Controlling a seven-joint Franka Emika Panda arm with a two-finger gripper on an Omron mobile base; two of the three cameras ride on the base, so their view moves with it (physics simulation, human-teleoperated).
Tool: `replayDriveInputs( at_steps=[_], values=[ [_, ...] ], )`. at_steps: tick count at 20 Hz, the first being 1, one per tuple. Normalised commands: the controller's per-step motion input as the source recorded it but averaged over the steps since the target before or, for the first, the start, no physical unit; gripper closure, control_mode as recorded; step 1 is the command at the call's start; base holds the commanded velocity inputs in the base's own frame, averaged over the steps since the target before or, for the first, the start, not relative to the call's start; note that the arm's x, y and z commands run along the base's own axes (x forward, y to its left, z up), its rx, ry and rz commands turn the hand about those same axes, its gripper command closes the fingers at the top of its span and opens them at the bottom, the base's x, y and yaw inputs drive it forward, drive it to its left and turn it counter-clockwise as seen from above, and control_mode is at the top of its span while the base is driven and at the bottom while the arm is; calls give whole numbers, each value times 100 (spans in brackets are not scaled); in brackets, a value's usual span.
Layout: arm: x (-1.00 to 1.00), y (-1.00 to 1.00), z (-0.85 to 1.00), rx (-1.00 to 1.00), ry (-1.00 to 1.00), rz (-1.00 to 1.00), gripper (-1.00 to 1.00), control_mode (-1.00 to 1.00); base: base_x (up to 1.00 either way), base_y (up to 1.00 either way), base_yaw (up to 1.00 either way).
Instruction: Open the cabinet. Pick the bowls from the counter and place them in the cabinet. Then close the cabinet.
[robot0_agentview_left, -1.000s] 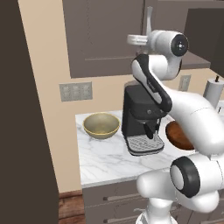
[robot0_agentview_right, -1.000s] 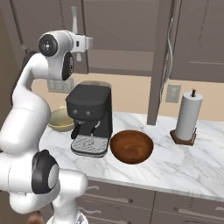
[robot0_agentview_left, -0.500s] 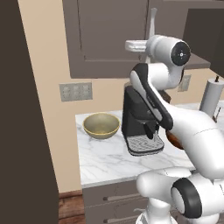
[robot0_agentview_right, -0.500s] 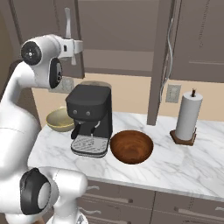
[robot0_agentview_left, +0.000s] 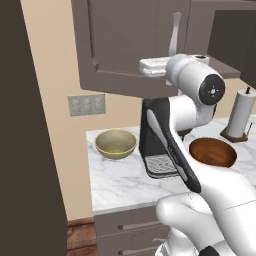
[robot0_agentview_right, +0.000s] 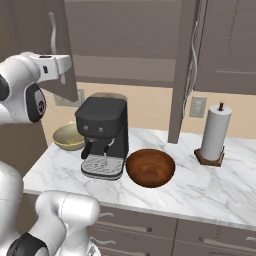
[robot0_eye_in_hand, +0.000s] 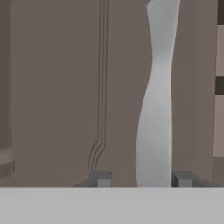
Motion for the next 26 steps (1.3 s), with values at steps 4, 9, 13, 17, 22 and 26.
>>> replayDriveInputs(
  at_steps=[4, 9, 13, 17, 22, 26],
  values=[
    [-59, 100, -3, 0, 15, 0, 100, -100, 0, 0, 0],
    [-37, 100, -10, 0, 18, -1, 100, -100, 0, 0, 0],
    [-16, 100, -53, 0, 13, -4, 100, -100, 0, 0, 0],
    [-19, 100, -96, 0, 1, -6, 100, -100, 0, 0, 0],
    [-10, 79, -73, 3, -1, -6, -100, -100, 0, 0, 0],
    [-88, -18, 36, 24, 0, 0, -100, -100, 0, 0, 0]
  ],
)
